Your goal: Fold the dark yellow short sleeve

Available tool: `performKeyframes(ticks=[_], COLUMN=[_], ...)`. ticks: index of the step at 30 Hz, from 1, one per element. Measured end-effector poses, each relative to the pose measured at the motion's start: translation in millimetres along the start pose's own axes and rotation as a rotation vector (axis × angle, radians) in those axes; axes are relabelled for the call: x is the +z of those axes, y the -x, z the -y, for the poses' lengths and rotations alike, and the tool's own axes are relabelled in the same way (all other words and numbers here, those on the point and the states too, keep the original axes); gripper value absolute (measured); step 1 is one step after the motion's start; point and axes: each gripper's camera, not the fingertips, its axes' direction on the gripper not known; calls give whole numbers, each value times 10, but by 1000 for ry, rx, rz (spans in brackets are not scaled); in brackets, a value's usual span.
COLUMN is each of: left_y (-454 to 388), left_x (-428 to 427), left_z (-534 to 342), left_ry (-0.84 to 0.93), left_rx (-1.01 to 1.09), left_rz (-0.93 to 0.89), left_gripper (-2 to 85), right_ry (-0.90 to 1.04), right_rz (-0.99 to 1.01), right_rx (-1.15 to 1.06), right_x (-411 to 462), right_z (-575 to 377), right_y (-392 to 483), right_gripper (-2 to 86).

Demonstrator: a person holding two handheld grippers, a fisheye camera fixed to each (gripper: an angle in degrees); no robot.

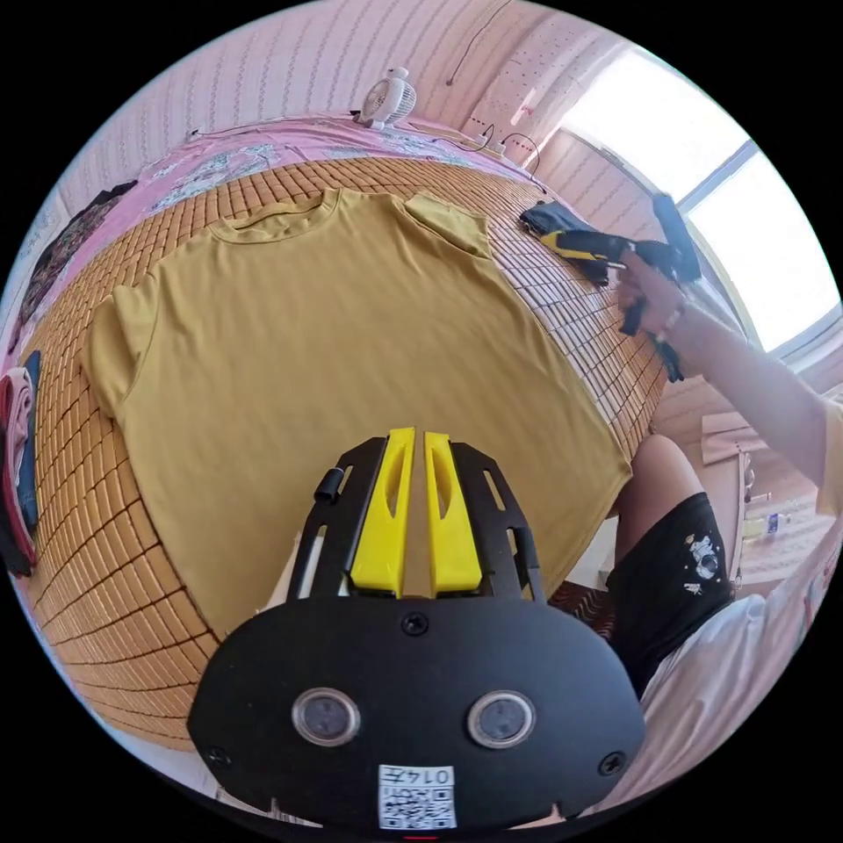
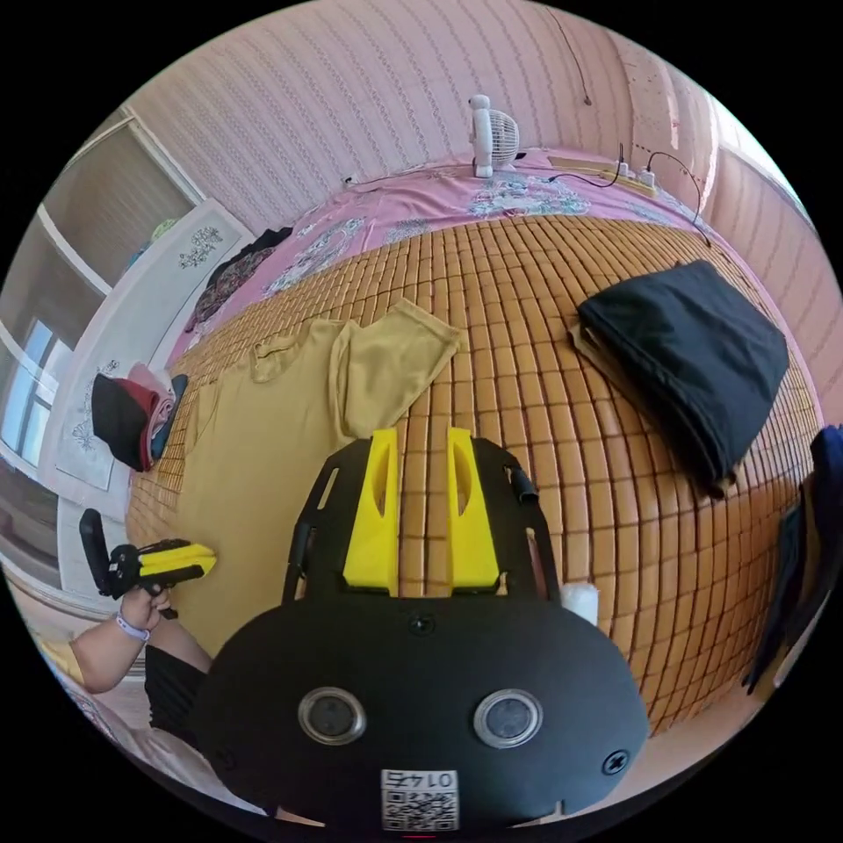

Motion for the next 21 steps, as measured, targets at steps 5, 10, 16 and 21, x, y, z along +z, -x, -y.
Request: performKeyframes(ticks=[5, 10, 16, 21], left_y=[10, 4, -73, -23], left_x=[132, 41, -122, -104], left_z=[87, 323, 1050, 1949], left_ry=[71, 108, 109, 53], left_rx=[-13, -30, 23, 74], left_rz=[-28, -119, -222, -173], left_gripper=[-3, 4, 34, 41], right_ry=[38, -16, 93, 152], right_rz=[-54, -92, -179, -185], right_rx=[108, 216, 333, 311], right_x=[584, 294, -301, -439], right_z=[689, 588, -128, -108], right_y=[-61, -99, -177, -216], right_gripper=[63, 8, 44, 59])
